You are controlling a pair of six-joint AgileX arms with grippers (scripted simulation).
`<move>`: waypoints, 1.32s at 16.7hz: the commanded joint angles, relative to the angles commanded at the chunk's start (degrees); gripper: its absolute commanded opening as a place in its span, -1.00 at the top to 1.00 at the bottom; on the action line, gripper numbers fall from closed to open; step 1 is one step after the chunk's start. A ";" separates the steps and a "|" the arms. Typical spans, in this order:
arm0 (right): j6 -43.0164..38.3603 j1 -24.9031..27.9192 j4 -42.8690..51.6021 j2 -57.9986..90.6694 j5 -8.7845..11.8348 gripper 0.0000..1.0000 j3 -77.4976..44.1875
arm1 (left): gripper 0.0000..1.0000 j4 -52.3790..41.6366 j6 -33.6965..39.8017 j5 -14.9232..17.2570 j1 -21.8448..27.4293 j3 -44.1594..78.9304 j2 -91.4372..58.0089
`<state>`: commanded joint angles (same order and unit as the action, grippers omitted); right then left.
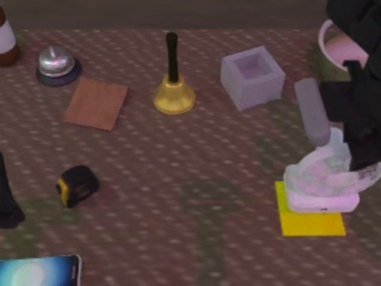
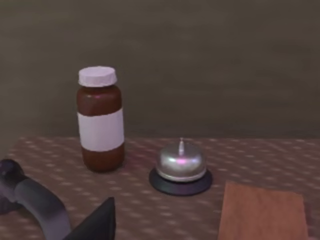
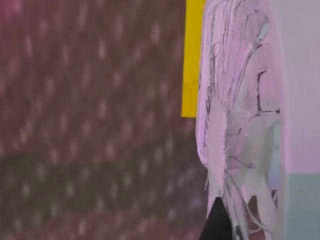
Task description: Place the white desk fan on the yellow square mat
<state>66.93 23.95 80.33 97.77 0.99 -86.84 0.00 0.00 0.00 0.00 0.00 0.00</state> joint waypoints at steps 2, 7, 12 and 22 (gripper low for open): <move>-0.22 0.23 -0.09 0.21 -0.01 1.00 0.06 | -1.00 0.00 0.00 0.00 0.00 0.00 0.00; -0.19 0.07 -6.74 0.57 0.02 1.00 5.97 | -1.00 0.00 0.00 0.00 0.00 0.00 0.00; -0.10 0.09 -7.79 0.77 0.00 1.00 7.01 | -1.00 0.00 0.00 0.00 0.00 0.00 0.00; -0.10 0.09 -7.79 0.77 0.00 -0.51 7.01 | -1.00 0.00 0.00 0.00 0.00 0.00 0.00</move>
<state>66.83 24.04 72.54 98.54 0.99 -79.83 0.00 0.00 0.00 0.00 0.00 0.00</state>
